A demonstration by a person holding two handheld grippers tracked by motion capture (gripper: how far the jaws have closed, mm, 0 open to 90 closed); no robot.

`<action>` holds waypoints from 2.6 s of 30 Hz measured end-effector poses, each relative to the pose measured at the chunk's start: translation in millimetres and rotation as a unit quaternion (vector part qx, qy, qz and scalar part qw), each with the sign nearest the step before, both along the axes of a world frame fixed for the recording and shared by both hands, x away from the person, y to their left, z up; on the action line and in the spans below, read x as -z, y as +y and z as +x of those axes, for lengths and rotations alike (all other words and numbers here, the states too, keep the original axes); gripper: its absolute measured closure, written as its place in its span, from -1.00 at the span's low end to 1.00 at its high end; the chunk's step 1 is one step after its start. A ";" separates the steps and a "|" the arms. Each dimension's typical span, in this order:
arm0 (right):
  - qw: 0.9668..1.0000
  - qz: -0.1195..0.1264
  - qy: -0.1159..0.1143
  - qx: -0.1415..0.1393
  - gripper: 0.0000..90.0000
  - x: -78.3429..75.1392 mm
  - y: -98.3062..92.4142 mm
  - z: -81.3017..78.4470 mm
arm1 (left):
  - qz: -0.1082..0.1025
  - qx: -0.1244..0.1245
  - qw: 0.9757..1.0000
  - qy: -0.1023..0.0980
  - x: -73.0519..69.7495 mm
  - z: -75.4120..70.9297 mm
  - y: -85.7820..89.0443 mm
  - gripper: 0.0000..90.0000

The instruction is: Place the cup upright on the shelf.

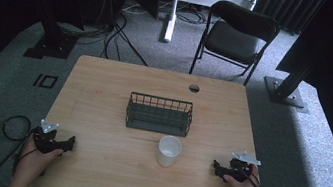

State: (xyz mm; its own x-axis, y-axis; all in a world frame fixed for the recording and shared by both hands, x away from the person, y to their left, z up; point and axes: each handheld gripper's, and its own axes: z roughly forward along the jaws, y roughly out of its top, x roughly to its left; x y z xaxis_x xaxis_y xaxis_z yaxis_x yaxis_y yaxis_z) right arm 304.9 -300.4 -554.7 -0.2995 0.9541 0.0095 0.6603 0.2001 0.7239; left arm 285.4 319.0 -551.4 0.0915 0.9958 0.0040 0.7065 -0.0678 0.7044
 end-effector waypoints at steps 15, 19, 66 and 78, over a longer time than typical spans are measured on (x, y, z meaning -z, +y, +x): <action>1.000 0.000 0.000 0.000 -0.76 0.0 0.0 0.0 | 0.000 0.000 1.000 0.000 0.0 0.0 0.1 -0.79; 1.000 -0.001 0.000 -0.002 -0.76 0.0 -0.4 0.4 | 0.000 0.000 1.000 0.000 0.0 0.0 0.0 -0.79; 1.000 -0.001 0.000 -0.003 -0.76 0.0 -0.4 0.4 | 0.021 0.101 0.995 -0.012 -6.5 5.4 -29.2 -0.66; 1.000 -0.001 0.000 -0.003 -0.76 0.0 -0.4 0.4 | 0.009 0.153 0.988 -0.031 -11.9 10.3 -50.1 -0.66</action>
